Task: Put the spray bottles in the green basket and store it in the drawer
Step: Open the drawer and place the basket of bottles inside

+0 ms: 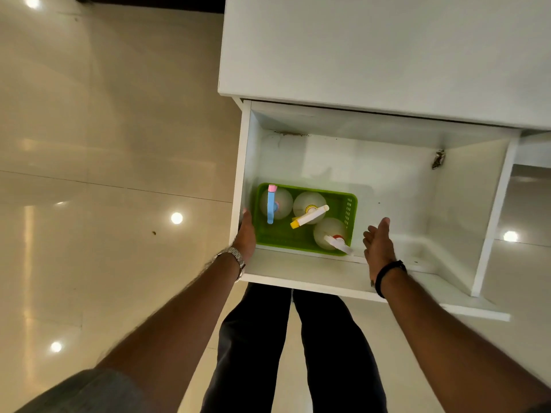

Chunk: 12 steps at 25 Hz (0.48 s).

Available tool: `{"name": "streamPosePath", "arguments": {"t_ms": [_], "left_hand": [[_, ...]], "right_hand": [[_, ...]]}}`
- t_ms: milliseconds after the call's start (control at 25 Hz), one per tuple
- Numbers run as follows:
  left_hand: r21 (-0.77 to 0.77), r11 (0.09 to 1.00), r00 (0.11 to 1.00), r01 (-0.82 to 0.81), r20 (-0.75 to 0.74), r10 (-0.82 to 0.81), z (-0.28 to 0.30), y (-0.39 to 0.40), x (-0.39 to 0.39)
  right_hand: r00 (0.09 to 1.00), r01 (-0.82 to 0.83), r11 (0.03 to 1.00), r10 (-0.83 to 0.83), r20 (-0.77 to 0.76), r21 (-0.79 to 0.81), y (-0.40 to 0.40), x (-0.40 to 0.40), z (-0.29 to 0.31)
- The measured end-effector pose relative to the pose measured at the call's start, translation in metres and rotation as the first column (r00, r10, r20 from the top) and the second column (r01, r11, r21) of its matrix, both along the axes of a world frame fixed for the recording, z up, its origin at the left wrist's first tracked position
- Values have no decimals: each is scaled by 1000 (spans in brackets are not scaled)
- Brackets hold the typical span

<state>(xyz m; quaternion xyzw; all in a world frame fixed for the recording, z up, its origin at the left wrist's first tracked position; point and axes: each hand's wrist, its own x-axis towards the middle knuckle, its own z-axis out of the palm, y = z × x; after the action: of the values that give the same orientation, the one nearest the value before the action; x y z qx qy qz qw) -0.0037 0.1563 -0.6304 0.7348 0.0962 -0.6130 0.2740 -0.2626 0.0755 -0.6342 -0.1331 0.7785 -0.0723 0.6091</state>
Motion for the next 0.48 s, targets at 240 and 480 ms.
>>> {"name": "streamPosePath", "arguments": {"t_ms": [240,480], "left_hand": [[-74,923,843,378,440,-310,104,56,-24],[223,973,979,52,-204,-6,136,84,-70]], "right_hand": [[1000,24,982,-26,-8,-189,43,8,101],[970,196,930,-231,81,311,107,7,136]]}}
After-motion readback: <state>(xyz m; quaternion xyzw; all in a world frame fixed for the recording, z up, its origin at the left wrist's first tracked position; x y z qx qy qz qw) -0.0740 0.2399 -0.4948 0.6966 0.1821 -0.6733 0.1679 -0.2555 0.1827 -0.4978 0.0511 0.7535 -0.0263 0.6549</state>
